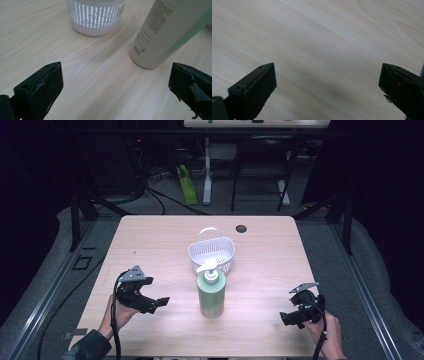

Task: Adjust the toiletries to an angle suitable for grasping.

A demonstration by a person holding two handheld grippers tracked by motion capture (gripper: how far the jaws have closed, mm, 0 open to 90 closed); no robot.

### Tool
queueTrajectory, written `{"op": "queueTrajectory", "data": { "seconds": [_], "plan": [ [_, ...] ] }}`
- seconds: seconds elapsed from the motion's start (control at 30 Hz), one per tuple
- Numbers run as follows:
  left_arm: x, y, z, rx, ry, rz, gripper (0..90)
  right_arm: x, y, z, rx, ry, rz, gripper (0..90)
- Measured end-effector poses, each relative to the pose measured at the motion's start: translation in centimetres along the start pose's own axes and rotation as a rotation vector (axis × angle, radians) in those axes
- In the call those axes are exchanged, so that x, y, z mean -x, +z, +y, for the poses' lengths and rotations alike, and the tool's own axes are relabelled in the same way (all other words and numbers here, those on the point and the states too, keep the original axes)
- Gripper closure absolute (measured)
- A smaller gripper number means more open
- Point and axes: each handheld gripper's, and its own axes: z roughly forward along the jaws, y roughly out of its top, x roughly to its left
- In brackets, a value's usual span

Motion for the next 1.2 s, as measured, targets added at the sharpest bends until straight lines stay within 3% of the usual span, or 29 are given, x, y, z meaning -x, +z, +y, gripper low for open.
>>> {"op": "queueTrajectory", "data": {
  "seconds": [0.17, 0.77, 1.2],
  "plan": [
    [0.7, 0.3, 0.5, 0.012, 0.014, -0.019, 0.0, 0.0, 0.1, 0.0, 0.000, 0.002, 0.003, 0.7],
    [5.3, 3.0, 4.0, 0.045, 0.126, -0.134, 0.0, -0.1, 0.3, 0.0, -0.010, -0.005, 0.008, 0.6],
    [7.4, 4.3, 5.8, 0.087, 0.175, -0.159, 0.0, -0.2, 0.3, 0.0, -0.012, -0.002, 0.011, 0.6]
  ]
}}
